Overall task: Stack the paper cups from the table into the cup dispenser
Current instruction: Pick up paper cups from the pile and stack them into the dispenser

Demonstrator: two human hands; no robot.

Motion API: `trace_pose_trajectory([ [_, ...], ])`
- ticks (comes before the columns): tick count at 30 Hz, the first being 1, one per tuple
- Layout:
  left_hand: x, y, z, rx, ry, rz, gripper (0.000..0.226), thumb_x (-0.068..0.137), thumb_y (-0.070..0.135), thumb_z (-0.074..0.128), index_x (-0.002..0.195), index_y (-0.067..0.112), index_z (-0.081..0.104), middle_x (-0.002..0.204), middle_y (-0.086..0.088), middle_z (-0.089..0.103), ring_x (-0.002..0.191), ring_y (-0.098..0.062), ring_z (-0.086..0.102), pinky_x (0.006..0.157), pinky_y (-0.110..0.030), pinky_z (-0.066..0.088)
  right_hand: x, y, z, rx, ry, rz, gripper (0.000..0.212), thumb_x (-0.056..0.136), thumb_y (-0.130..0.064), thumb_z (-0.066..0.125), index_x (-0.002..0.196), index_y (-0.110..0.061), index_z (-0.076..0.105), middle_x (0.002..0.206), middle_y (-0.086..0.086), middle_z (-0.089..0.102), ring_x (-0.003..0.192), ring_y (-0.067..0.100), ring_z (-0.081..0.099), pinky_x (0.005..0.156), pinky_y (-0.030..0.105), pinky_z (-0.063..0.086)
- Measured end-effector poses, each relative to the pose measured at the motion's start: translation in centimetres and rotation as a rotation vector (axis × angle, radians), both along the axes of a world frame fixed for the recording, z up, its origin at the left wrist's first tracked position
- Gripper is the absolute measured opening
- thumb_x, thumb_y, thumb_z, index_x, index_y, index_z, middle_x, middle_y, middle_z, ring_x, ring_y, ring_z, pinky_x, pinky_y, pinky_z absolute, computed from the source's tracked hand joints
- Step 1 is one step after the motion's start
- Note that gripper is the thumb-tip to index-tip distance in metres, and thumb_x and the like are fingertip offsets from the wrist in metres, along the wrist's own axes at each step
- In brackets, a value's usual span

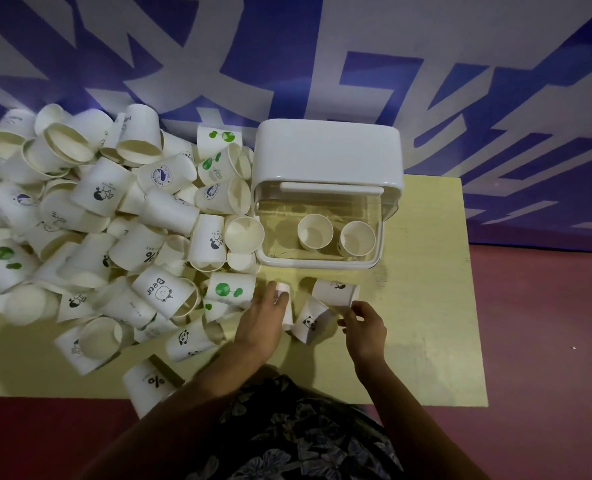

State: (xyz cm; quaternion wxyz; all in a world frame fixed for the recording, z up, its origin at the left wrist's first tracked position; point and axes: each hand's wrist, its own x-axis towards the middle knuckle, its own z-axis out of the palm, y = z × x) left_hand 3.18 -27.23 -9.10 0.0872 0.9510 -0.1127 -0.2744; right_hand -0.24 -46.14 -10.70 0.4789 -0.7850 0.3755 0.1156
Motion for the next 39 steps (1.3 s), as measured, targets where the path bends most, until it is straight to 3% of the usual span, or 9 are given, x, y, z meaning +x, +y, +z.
trace_pose_trajectory([
  [3, 0.6, -0.2, 0.8, -0.052, -0.076, 0.069, 0.045, 0.085, -0.003, 0.048, 0.127, 0.012, 0.052, 0.134, -0.008, 0.044, 0.108, -0.029, 0.057, 0.08, -0.037, 0.051, 0.2, -0.4, 0.2, -0.023, -0.019, 0.031, 0.008, 0.09, -0.023, 0.059, 0.088, -0.025, 0.066, 0.081, -0.008, 0.07, 0.074, 0.014, 0.069, 0.073, 0.042, 0.056],
  [7, 1.8, -0.3, 2.5, -0.181, -0.188, 0.215, 0.033, 0.089, 0.004, 0.049, 0.117, 0.014, 0.063, 0.117, -0.006, 0.056, 0.092, -0.028, 0.061, 0.074, -0.036, 0.049, 0.7, -0.9, 1.8, -0.158, -0.137, 0.14, 0.013, 0.092, -0.018, 0.061, 0.102, -0.018, 0.07, 0.1, -0.003, 0.071, 0.08, 0.014, 0.068, 0.068, 0.029, 0.048],
  [13, 5.2, -0.6, 7.0, -0.496, -0.43, 0.468, 0.016, 0.091, 0.011, 0.055, 0.093, 0.011, 0.071, 0.081, -0.005, 0.06, 0.069, -0.019, 0.057, 0.066, -0.033, 0.049, 2.3, -2.0, 6.2, -0.334, -0.563, 0.27, 0.014, 0.089, -0.007, 0.067, 0.102, -0.013, 0.07, 0.098, -0.003, 0.067, 0.075, 0.012, 0.062, 0.063, 0.026, 0.05],
  [17, 7.7, -1.8, 8.1, -0.729, -0.31, 0.732, 0.013, 0.089, 0.006, 0.057, 0.083, 0.013, 0.067, 0.068, -0.002, 0.063, 0.055, -0.017, 0.066, 0.051, -0.027, 0.047, 4.0, -3.4, 7.4, -0.471, -0.685, 0.29, 0.015, 0.088, -0.005, 0.068, 0.101, -0.011, 0.071, 0.102, -0.001, 0.066, 0.085, 0.012, 0.061, 0.067, 0.024, 0.048],
  [21, 9.3, -3.6, 7.7, -0.838, -0.177, 0.927, 0.01, 0.089, 0.003, 0.059, 0.089, 0.009, 0.067, 0.072, -0.007, 0.068, 0.052, -0.016, 0.069, 0.057, -0.033, 0.054, 5.5, -4.7, 6.7, -0.522, -0.684, 0.345, 0.018, 0.088, -0.005, 0.068, 0.104, -0.012, 0.073, 0.102, 0.001, 0.065, 0.09, 0.017, 0.063, 0.067, 0.028, 0.05],
  [29, 10.8, -5.5, 4.2, -0.803, -0.093, 1.026, 0.021, 0.086, 0.001, 0.064, 0.079, 0.02, 0.063, 0.075, -0.001, 0.066, 0.06, -0.022, 0.07, 0.065, -0.046, 0.06, 7.3, -6.0, 3.8, -0.475, -0.488, 0.529, 0.021, 0.092, -0.011, 0.062, 0.112, -0.015, 0.07, 0.112, -0.002, 0.062, 0.093, 0.023, 0.064, 0.063, 0.026, 0.048],
  [33, 11.0, -5.5, 3.0, -0.754, -0.092, 1.016, 0.02, 0.084, 0.003, 0.065, 0.081, 0.022, 0.062, 0.078, 0.001, 0.066, 0.068, -0.027, 0.07, 0.071, -0.045, 0.06, 7.8, -6.1, 3.5, -0.449, -0.43, 0.53, 0.018, 0.092, -0.014, 0.062, 0.109, -0.019, 0.067, 0.11, -0.007, 0.062, 0.083, 0.019, 0.063, 0.057, 0.025, 0.044],
  [37, 10.7, -5.2, 3.3, -0.55, -0.149, 0.78, 0.01, 0.085, 0.009, 0.065, 0.091, 0.016, 0.068, 0.085, 0.001, 0.068, 0.073, -0.017, 0.064, 0.067, -0.028, 0.05, 7.7, -6.0, 3.2, -0.417, -0.376, 0.579, 0.004, 0.089, -0.016, 0.064, 0.09, -0.02, 0.065, 0.089, -0.006, 0.062, 0.069, 0.016, 0.06, 0.053, 0.031, 0.049],
  [39, 10.0, -4.4, 3.8, -0.425, -0.183, 0.629, 0.01, 0.086, 0.013, 0.064, 0.094, 0.016, 0.068, 0.085, 0.004, 0.066, 0.075, -0.017, 0.062, 0.065, -0.027, 0.048, 7.4, -5.9, 2.7, -0.397, -0.31, 0.666, 0.006, 0.088, -0.018, 0.063, 0.083, -0.019, 0.064, 0.081, -0.004, 0.062, 0.066, 0.019, 0.059, 0.054, 0.032, 0.048],
])
